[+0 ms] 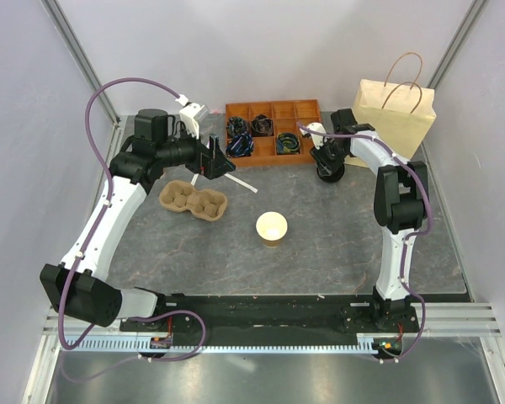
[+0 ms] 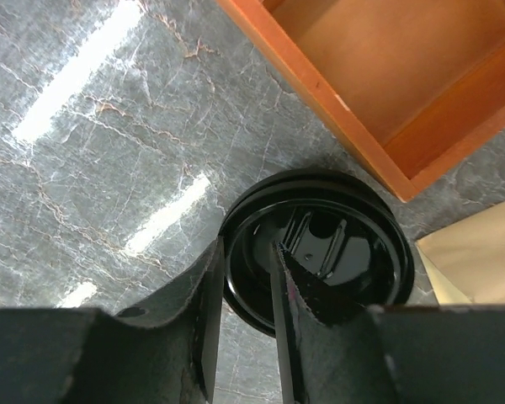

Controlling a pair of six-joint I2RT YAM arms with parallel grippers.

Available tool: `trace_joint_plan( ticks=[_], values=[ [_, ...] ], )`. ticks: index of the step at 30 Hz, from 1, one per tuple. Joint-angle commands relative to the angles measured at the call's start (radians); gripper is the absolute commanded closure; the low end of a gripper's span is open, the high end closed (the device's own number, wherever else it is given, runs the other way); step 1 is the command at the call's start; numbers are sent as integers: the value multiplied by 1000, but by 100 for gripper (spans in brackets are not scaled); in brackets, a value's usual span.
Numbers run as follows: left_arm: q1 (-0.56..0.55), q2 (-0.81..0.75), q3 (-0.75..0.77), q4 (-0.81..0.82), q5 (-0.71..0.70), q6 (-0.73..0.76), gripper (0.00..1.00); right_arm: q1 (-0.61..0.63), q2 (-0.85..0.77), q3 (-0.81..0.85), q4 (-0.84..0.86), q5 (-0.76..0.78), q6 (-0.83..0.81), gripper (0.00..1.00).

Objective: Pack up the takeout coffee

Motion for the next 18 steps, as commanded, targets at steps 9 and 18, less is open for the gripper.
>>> trace_joint_plan(
  ticks=[9, 18],
  values=[
    [2, -1, 14, 41, 11, 1, 0, -2, 22, 37, -2, -53, 12, 75],
    [4, 4, 22, 39, 14, 0, 0, 0, 30, 53, -14, -62, 18, 62]
  ],
)
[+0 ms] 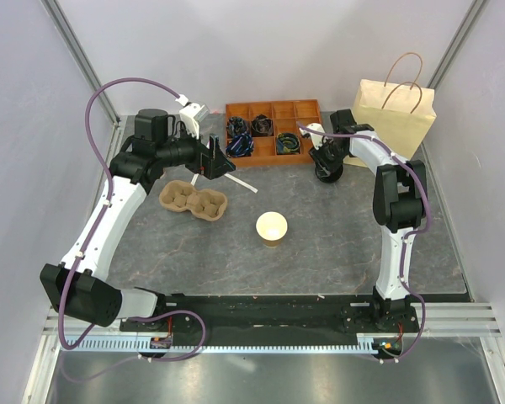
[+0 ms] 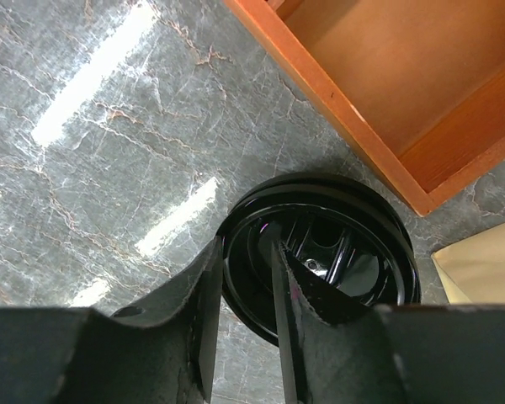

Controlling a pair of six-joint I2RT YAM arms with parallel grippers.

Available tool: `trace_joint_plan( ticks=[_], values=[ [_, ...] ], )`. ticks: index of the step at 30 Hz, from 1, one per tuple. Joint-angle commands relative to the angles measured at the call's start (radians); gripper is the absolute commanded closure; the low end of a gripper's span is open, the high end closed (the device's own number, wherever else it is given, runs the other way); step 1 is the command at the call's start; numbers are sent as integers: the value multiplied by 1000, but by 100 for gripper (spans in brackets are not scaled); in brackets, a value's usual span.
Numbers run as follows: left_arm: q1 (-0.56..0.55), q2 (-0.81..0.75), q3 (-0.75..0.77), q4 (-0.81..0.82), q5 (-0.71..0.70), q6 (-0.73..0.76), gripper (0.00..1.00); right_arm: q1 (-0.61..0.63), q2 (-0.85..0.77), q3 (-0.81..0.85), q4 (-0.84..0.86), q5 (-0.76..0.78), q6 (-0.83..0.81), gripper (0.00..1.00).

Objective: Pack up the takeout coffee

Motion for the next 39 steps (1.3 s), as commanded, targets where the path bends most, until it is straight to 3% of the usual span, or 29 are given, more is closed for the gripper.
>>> trace_joint_plan(
  ticks=[1, 7, 39],
  values=[
    [4, 3, 23, 41, 13, 0, 0, 0, 7, 45, -10, -35, 9, 62],
    [2, 6, 23, 39, 19, -3, 0, 0, 6, 61, -21, -57, 20, 59],
    [4, 11, 26, 39, 11, 0, 0, 3, 38, 76, -24, -81, 61, 64]
  ],
)
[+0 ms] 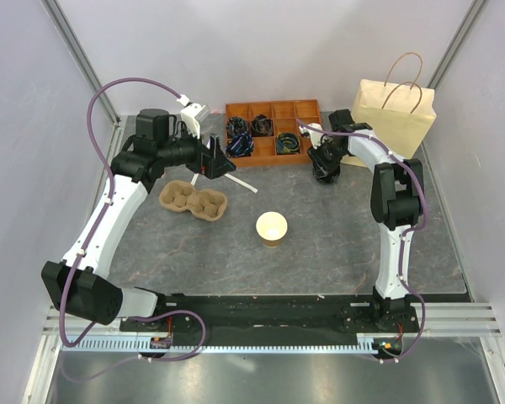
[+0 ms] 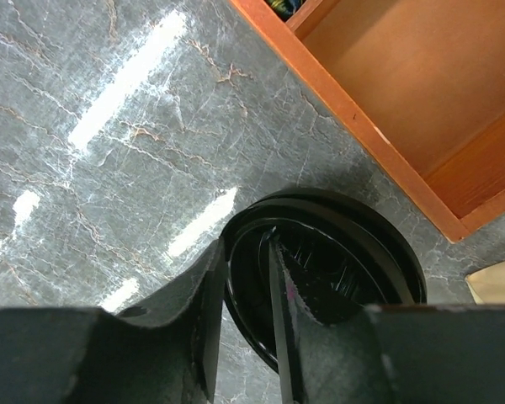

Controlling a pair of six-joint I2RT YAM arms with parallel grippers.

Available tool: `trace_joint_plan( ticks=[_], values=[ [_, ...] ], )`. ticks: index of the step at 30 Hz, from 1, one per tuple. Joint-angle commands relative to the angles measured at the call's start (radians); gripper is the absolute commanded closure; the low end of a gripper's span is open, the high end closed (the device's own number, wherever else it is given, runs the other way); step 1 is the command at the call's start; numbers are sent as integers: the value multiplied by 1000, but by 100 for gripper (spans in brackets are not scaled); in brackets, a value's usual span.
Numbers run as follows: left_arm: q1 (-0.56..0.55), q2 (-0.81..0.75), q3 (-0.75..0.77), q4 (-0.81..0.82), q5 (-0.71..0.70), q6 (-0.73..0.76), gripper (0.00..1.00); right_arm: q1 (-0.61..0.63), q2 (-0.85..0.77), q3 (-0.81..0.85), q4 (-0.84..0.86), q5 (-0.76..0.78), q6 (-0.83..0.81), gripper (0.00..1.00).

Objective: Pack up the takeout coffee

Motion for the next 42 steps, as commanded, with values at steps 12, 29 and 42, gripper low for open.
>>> trace_joint_plan(
  ticks=[12, 29, 42],
  values=[
    [2, -4, 28, 37, 14, -3, 0, 12, -21, 27, 6, -30, 16, 53],
    [4, -13, 23, 39, 17, -6, 0, 13, -69, 27, 4, -22, 34, 98],
    [2, 75, -49, 146, 102, -244, 6, 16, -243, -49, -51, -163, 2, 100]
  ],
)
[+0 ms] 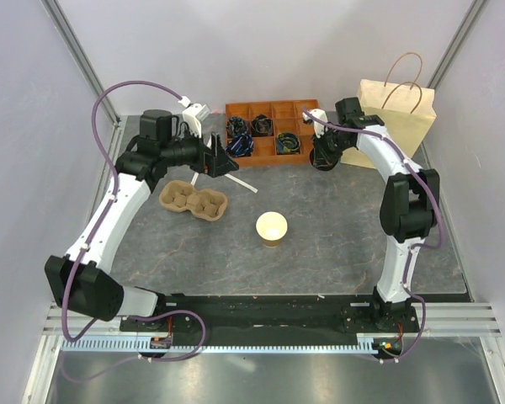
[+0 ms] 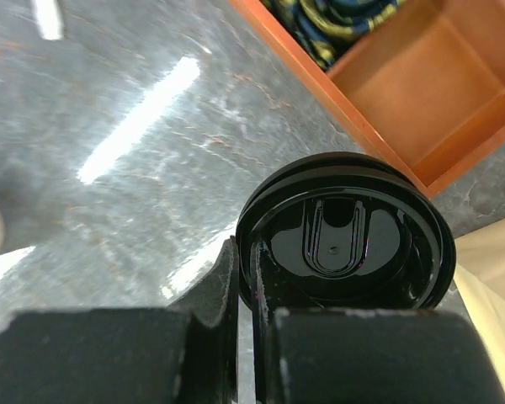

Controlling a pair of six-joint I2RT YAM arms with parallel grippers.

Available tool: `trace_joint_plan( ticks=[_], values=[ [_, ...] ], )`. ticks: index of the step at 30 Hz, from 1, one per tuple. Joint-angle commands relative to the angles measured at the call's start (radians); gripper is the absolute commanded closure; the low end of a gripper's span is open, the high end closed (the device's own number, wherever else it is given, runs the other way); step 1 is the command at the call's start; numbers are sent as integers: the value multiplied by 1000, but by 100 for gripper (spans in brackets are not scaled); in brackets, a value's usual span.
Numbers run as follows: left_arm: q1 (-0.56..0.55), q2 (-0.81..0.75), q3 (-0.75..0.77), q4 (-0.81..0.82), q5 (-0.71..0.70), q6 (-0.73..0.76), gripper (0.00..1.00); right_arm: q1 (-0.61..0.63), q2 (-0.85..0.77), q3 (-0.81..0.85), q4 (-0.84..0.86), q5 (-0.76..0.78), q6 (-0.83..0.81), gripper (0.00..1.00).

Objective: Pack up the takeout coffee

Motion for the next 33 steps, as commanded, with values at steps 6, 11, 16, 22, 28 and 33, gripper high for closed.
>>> trace_joint_plan(
  ticks=[6, 11, 16, 22, 28, 33],
  values=[
    [-2, 216, -97, 484, 211, -595, 17, 8, -199, -149, -22, -246, -129, 100],
    [-60, 346, -11, 601, 190, -706, 27, 46, -293, -241, -19, -266, -239, 100],
    [-122, 493, 134, 541, 129, -650, 39, 115, -397, -352, -17, -203, -419, 100],
    [-234, 615, 328, 351, 41, -475, 42, 157, -438, -398, -12, -141, -477, 100],
    [-269, 656, 377, 305, 9, -430, 43, 169, -443, -401, -3, -126, -488, 100],
    [-283, 685, 383, 296, 13, -439, 40, 175, -445, -404, 4, -120, -493, 100]
  ],
)
